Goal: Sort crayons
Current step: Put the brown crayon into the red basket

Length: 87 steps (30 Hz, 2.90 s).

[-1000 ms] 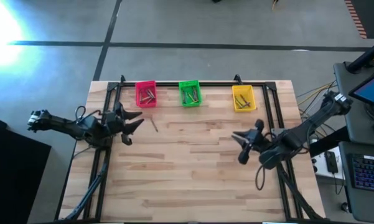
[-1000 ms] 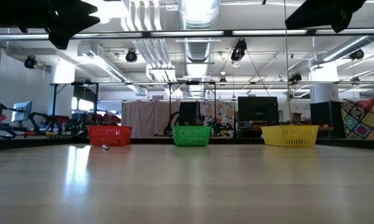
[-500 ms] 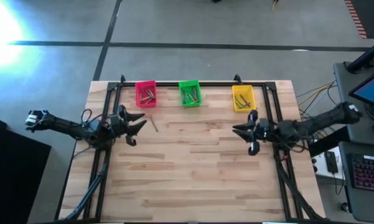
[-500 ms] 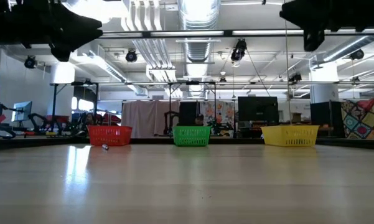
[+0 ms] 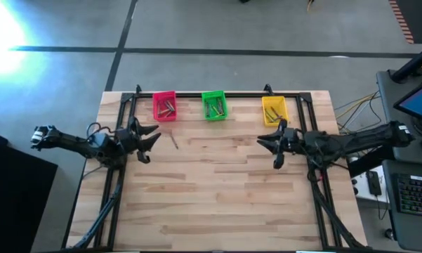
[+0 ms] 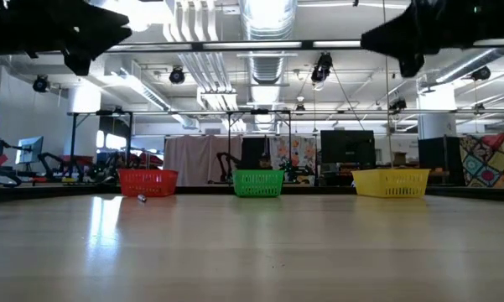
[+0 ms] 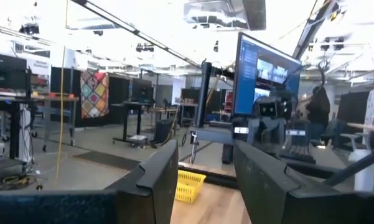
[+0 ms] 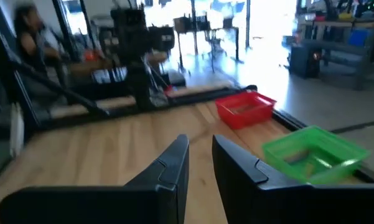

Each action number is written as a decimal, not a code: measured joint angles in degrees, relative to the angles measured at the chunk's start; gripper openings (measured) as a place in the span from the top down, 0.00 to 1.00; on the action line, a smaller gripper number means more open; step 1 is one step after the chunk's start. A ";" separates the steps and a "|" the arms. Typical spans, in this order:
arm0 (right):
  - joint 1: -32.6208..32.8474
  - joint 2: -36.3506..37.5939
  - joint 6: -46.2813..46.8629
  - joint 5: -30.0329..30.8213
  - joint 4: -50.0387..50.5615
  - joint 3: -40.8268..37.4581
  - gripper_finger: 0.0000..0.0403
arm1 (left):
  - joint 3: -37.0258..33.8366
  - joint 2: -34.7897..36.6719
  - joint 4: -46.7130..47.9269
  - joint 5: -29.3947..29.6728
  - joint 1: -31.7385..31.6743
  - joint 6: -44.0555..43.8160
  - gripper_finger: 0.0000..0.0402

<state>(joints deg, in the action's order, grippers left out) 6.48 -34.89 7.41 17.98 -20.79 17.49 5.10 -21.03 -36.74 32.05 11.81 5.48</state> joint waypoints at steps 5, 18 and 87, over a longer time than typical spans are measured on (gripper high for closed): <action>0.00 4.18 0.55 3.14 29.02 15.48 0.84 | 0.00 6.05 9.61 -0.03 0.65 -1.36 0.66; 1.67 9.78 2.74 -10.30 8.88 0.82 0.84 | -4.50 15.66 16.04 -5.34 1.32 -4.79 0.76; 0.15 -5.69 26.26 -10.85 58.55 15.90 0.84 | 47.32 -77.63 76.99 -20.38 -30.47 31.07 0.78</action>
<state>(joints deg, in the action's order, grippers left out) 6.63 -40.58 33.67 7.14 37.77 33.39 52.42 -98.67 40.25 11.68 -18.65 36.55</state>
